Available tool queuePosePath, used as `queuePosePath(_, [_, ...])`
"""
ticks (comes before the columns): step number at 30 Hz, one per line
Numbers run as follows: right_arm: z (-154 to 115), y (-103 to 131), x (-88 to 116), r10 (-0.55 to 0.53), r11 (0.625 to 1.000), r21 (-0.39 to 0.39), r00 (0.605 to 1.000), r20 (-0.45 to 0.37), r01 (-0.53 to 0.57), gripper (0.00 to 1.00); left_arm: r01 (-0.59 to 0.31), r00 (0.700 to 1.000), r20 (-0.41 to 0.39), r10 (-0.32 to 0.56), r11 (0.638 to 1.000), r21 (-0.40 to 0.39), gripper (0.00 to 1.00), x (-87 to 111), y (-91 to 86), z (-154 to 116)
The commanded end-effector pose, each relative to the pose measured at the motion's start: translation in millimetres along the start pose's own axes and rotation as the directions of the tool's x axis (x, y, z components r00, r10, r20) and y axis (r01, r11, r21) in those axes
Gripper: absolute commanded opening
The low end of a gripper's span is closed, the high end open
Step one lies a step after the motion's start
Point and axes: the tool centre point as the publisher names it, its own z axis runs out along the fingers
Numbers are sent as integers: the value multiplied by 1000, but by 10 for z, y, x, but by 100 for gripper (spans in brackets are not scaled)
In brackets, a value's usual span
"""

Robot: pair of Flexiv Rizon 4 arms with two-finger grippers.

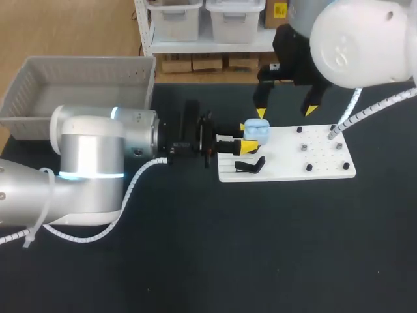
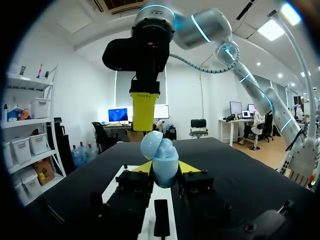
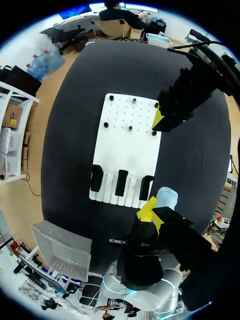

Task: Pick up each earbud case from the left stands, insert the matching earbuds, close the lid, and place the case in the box.

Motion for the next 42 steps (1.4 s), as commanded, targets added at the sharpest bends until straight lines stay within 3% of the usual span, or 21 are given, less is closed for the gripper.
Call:
queuePosePath(1, [-41,-2,41,4,1000,-12,1000,9,-4,100,-3,1000,2,3,1000,-6,0,-25,2,15])
queuePosePath(8, [-136,41,49,-11,999,-30,999,38,12,100,-3,1000,2,3,1000,-6,0,-25,2,15])
queuePosePath(15, [-270,82,-130,-32,999,-15,995,93,34,100,-3,1000,2,3,1000,-6,0,-25,2,15])
queuePosePath(30, [-14,19,-513,-37,999,17,998,56,36,100,-3,1000,2,3,1000,-6,0,-25,2,15])
queuePosePath(42, [237,-59,-479,-21,999,25,1000,-9,21,100,-3,1000,2,3,1000,-6,0,-25,2,15])
